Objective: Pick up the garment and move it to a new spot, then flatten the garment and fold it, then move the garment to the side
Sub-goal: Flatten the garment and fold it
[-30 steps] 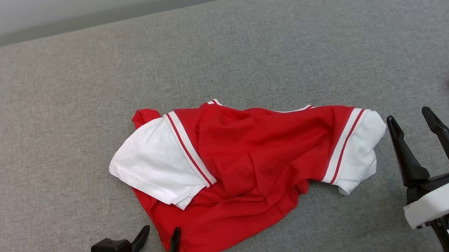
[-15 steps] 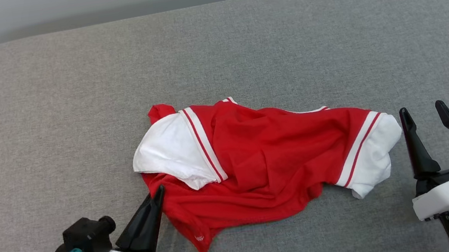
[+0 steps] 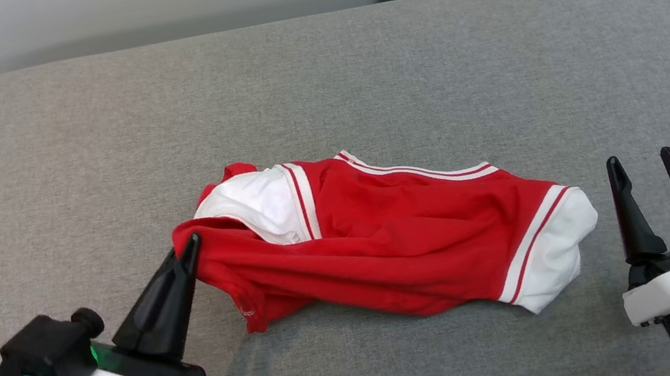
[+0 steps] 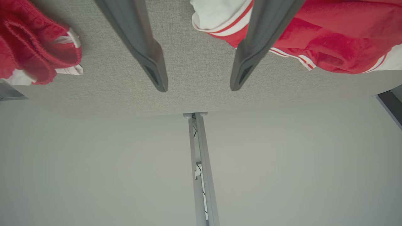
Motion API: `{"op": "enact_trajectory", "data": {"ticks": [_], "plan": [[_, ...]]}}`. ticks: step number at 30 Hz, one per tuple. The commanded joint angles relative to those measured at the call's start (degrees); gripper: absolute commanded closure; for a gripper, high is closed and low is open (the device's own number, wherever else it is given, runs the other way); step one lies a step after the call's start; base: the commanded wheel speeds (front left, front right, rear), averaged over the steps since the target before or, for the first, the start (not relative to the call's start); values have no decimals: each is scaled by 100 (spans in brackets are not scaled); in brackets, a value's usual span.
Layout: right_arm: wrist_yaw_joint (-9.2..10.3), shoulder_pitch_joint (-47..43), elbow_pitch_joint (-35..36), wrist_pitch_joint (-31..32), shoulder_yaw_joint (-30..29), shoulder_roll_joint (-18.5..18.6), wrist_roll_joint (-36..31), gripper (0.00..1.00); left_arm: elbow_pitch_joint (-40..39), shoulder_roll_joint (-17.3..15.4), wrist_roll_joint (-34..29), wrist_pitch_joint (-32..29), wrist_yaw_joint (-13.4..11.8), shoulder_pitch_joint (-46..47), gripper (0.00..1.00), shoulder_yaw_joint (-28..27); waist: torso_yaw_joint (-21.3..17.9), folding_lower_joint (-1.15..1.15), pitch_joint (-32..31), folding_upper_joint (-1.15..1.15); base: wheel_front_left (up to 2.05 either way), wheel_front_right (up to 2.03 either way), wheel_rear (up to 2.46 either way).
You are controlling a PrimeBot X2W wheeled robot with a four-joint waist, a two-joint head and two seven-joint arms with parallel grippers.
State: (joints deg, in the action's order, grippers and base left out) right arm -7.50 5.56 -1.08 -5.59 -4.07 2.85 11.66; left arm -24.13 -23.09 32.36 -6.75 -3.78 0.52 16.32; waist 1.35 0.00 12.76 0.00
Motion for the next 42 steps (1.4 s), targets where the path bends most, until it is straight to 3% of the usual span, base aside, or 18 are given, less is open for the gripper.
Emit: {"op": "enact_trajectory", "data": {"ticks": [1, 10, 24, 25, 26, 27, 28, 34, 42], "plan": [[2, 46, 16, -36, 10, 19, 42, 0, 104, -78, -33, -67, 5, 224, 100, -55, -80, 0, 38, 0, 0, 0, 0], [2, 164, -81, -56, 83, 22, 81, 0, 1707, 71, 154, -34, 210, 1192, 100, -118, -485, 0, 187, 0, 0, 0, 0], [2, 325, -173, -153, 62, 18, 147, 0, 4671, 314, 174, 867, 750, 2592, 100, -147, -770, 0, 592, 0, 0, 0, 0], [2, 334, -184, -162, 60, 19, 148, 0, 4809, 326, 150, 926, 780, 2630, 96, -114, -767, 0, 603, 0, 0, 0, 0], [2, 341, -193, -170, 55, 20, 145, 0, 4930, 349, 136, 985, 811, 2650, 71, -82, -761, 0, 608, 0, 0, 0, 0], [2, 350, -203, -171, 49, 19, 148, 0, 5026, 370, 132, 1045, 830, 2677, 24, -54, -752, 0, 610, 0, 0, 0, 0], [2, 356, -216, -171, 45, 19, 152, 0, 5096, 378, 93, 1126, 847, 2699, 0, -20, -742, 0, 612, 0, 0, 0, 0], [2, 355, -262, -176, 18, 19, 113, 0, 5241, 381, -51, 1522, 725, 2486, 0, 20, -628, 0, 541, 0, 0, 0, 0], [2, 273, -214, -131, -60, 19, 7, 0, 4532, 432, -192, 2081, -45, 1862, 0, -407, -423, 0, 329, 0, 0, 0, 0]]}}
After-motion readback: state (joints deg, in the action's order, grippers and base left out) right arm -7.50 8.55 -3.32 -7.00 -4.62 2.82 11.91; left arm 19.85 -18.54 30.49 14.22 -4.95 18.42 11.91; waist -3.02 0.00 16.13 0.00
